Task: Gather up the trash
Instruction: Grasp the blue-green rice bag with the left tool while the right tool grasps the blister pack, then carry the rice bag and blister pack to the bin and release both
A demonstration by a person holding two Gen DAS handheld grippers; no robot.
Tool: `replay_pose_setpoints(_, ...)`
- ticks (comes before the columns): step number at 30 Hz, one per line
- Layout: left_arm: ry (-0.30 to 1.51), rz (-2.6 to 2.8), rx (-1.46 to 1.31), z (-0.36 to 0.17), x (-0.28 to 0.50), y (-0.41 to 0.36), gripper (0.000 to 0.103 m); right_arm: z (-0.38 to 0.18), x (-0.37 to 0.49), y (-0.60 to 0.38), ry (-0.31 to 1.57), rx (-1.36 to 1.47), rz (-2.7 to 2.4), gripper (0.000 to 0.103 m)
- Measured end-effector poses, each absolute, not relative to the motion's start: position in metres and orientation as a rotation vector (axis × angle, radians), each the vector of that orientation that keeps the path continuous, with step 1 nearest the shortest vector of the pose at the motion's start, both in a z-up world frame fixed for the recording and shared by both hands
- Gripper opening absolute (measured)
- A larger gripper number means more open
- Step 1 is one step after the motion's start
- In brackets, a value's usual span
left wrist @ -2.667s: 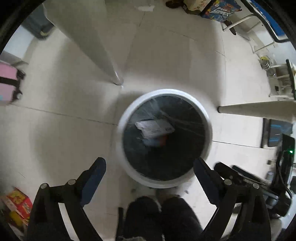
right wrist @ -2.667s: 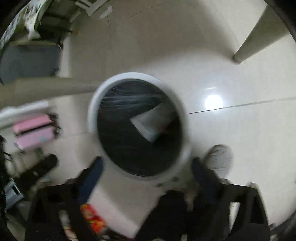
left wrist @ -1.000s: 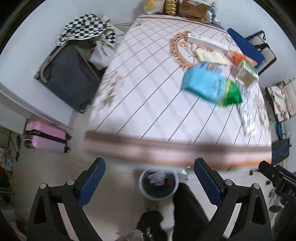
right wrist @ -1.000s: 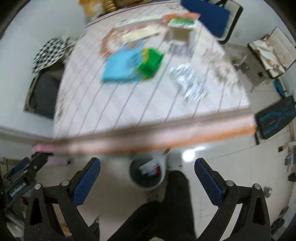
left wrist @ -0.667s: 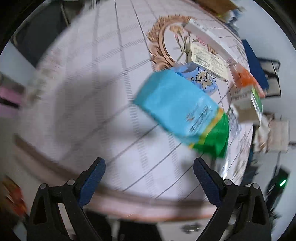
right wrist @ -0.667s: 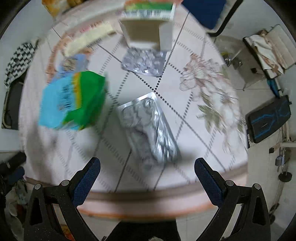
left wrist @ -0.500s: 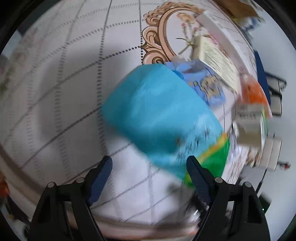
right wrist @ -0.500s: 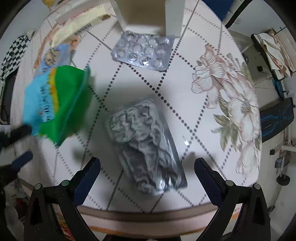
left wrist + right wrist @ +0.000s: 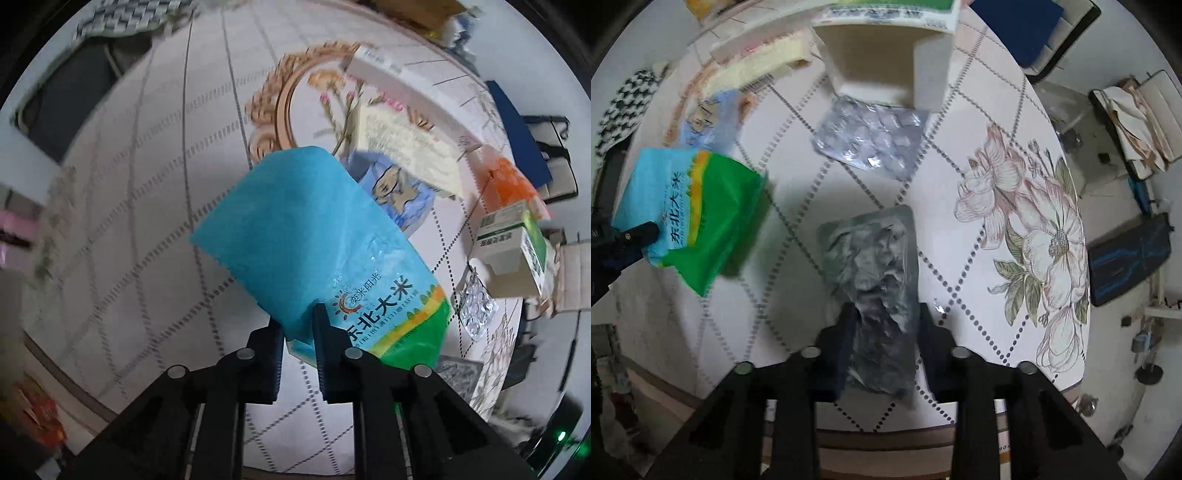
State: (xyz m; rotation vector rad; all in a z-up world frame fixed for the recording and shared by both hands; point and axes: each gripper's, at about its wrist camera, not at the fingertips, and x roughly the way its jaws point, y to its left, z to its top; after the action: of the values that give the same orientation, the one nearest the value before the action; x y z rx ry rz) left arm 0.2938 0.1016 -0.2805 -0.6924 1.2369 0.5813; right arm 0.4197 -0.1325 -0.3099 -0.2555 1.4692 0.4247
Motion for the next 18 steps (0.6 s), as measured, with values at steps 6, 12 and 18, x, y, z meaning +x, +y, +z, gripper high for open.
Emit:
replay_pose_setpoints(6,1.189,0.603,-0.527,-0.238,0.269,0.099,0.008,-0.291,0.427,-0.146,1.454,-0.159,0.494,0.008)
replay_pose_setpoints(12,1.156,0.627,-0.422,-0.211,0.245,0.094,0.008,-0.259,0.414,-0.154,1.438,-0.043,0.569,0.006)
replay_pose_setpoints(18,1.138,0.621,-0.351,-0.193,0.208,0.080,0.008,-0.227,0.378,-0.147,1.397,-0.034,0.644,0.006)
